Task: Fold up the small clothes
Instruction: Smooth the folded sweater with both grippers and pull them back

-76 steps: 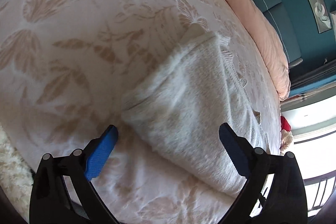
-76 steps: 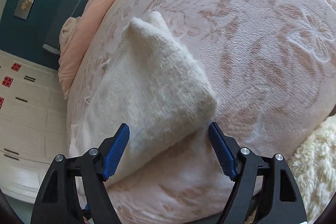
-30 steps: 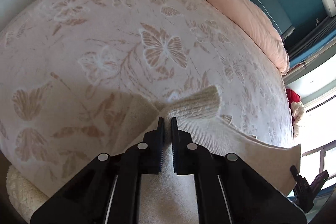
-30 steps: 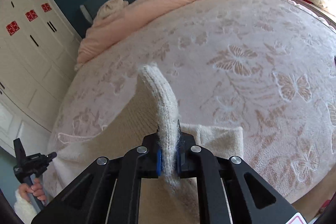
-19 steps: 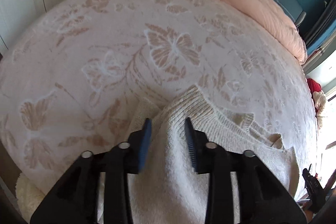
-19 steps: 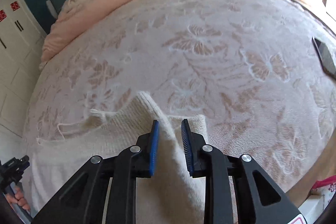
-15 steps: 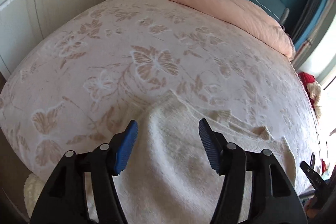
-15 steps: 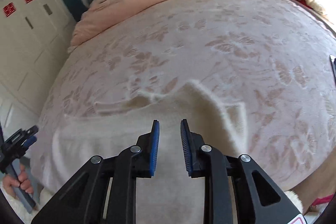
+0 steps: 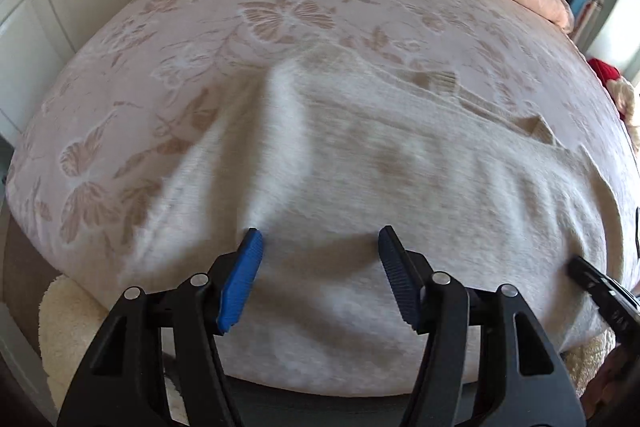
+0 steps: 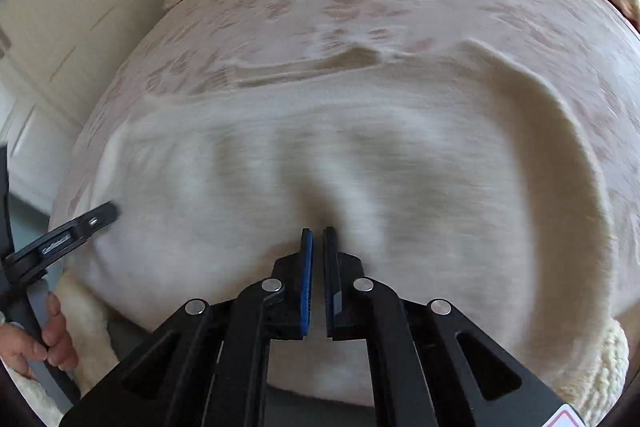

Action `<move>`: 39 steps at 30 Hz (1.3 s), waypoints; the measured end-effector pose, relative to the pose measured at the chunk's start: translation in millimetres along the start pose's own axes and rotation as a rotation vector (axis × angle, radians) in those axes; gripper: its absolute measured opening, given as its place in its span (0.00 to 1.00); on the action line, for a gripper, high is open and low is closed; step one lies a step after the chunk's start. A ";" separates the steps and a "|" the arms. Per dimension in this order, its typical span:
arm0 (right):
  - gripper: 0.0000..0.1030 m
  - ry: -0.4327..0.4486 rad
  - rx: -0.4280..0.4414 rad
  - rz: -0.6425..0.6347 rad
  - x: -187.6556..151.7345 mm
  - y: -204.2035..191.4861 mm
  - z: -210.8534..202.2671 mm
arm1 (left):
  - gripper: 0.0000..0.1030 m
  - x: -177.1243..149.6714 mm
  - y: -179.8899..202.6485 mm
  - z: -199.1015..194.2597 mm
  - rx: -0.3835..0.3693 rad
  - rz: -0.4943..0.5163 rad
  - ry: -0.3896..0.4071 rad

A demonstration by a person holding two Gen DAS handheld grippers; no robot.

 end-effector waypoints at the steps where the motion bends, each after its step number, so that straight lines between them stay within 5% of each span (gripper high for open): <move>1: 0.00 0.007 -0.043 0.060 1.7 29.8 -2.0 | 0.60 1.5 -15.1 -0.8 0.009 -0.032 0.005; 4: 0.00 -0.002 -0.117 0.218 -3.3 107.4 -6.0 | 0.59 3.7 -47.4 -5.1 0.072 -0.078 0.028; 7: 0.00 0.010 -0.132 0.302 -10.0 134.8 -21.4 | 0.58 2.2 -51.9 -11.3 0.032 -0.129 0.031; 11: 0.03 0.076 -0.145 0.188 -13.7 106.5 -41.4 | 0.62 -5.1 -25.0 -19.6 0.060 -0.047 0.031; 14: 0.02 -0.025 -0.256 0.080 -25.3 100.8 -7.5 | 0.62 -14.2 -8.1 -19.7 0.044 -0.005 0.005; 17: 0.03 0.021 -0.220 0.152 -19.7 98.4 -29.6 | 0.62 -22.3 4.5 -23.9 0.031 0.024 -0.010; 20: 0.06 0.082 -0.200 0.094 -14.9 76.3 -49.5 | 0.63 -31.0 16.8 -26.9 0.018 0.054 -0.015; 25: 0.10 -0.048 -0.256 0.073 -35.1 68.3 -1.3 | 0.67 -44.4 37.6 -13.4 0.035 0.121 -0.061; 30: 0.13 0.029 -0.102 0.106 -27.8 36.6 -45.8 | 0.67 -50.8 45.4 -25.5 0.034 0.148 -0.045; 39: 0.13 0.067 -0.026 0.003 -30.1 -27.3 -61.9 | 0.70 -56.6 65.2 -42.9 0.025 0.183 -0.021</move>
Point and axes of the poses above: each gripper's, at about its wrist camera, not at the fingertips, and z roughly the way its jaws point, y to its right, x to its top, the point moved 3 cm from there along z, roughly the way its jaws point, and after that the axes turned 9 degrees about -x, right-handed, at the moved point
